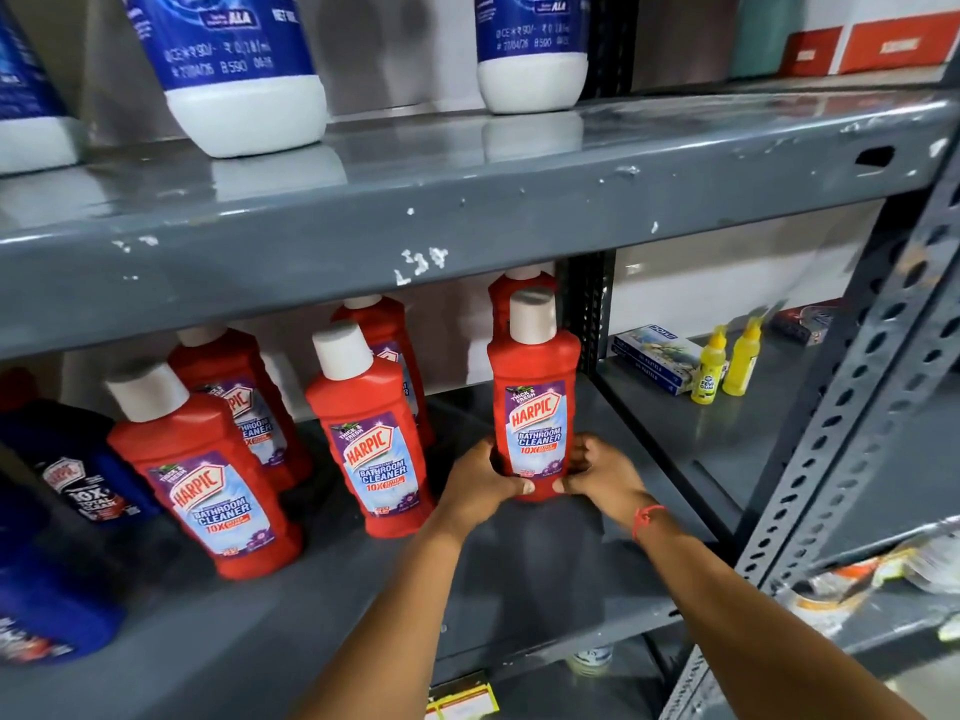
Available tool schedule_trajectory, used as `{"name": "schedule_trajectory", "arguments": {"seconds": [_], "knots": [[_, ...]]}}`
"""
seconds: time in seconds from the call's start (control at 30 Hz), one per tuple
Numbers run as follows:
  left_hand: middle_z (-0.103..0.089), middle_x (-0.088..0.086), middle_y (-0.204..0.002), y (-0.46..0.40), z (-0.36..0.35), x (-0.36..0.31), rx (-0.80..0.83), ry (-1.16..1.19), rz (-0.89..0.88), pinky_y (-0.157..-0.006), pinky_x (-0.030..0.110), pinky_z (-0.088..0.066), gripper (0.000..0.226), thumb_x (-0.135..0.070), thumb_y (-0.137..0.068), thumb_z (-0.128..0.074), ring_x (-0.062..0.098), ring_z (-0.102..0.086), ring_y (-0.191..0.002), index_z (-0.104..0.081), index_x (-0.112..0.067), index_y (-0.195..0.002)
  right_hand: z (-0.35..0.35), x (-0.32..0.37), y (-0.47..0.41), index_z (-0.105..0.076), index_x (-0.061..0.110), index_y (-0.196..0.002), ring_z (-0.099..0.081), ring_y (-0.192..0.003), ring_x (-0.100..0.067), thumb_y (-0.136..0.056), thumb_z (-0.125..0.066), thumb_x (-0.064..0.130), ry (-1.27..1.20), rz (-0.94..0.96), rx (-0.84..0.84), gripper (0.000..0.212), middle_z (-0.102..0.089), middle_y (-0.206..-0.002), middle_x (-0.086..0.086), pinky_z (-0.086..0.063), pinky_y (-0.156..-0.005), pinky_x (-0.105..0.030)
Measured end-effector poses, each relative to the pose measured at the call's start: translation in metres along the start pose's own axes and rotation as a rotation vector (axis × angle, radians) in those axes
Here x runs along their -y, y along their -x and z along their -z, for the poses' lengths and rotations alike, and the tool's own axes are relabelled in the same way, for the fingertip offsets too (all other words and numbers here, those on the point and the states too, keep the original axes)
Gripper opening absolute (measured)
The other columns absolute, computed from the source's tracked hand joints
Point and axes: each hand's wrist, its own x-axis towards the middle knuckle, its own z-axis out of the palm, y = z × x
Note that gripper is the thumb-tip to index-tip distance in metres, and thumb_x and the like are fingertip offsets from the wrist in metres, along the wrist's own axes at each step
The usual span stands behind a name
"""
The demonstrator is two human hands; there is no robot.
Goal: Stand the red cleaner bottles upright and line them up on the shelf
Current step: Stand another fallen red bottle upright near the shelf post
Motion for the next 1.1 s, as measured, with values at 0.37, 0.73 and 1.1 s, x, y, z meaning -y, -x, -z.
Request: {"name": "schedule_trajectory", "arguments": {"seconds": [0.37, 0.73, 1.1], "knots": [[-0.066, -0.003, -0.092, 0.011, -0.011, 0.015, -0.202, -0.047, 0.022, -0.063, 0.005, -0.043, 0.033, -0.011, -0.064, -0.076, 0.003, -0.060, -0.076, -0.062, -0.013, -0.094, 0.001, -0.007, -0.004, -0.056, 0.006, -0.114, -0.060, -0.107, -0.024, -0.071, -0.065, -0.007, -0.003, 0.004, 0.030, 0.046, -0.065, -0.117, -0.013, -0.045, -0.101, -0.039], [-0.070, 0.009, -0.103, 0.031, -0.017, 0.010, -0.216, -0.135, 0.040, -0.053, -0.003, -0.040, 0.034, -0.011, -0.065, -0.075, 0.005, -0.057, -0.073, -0.062, -0.008, -0.095, 0.004, -0.014, 0.017, -0.061, 0.009, -0.110, -0.064, -0.099, -0.019, -0.069, -0.067, -0.007, 0.006, 0.031, 0.043, 0.044, -0.068, -0.106, -0.006, -0.047, -0.095, -0.031], [-0.071, 0.008, -0.104, 0.069, -0.032, 0.004, -0.235, -0.168, 0.076, -0.065, 0.009, -0.043, 0.036, -0.015, -0.063, -0.078, 0.007, -0.060, -0.077, -0.062, -0.011, -0.095, 0.010, -0.025, 0.055, -0.057, 0.008, -0.113, -0.060, -0.096, -0.013, -0.073, -0.063, -0.009, 0.013, 0.050, 0.062, 0.044, -0.064, -0.105, 0.000, -0.043, -0.086, -0.024]]}}
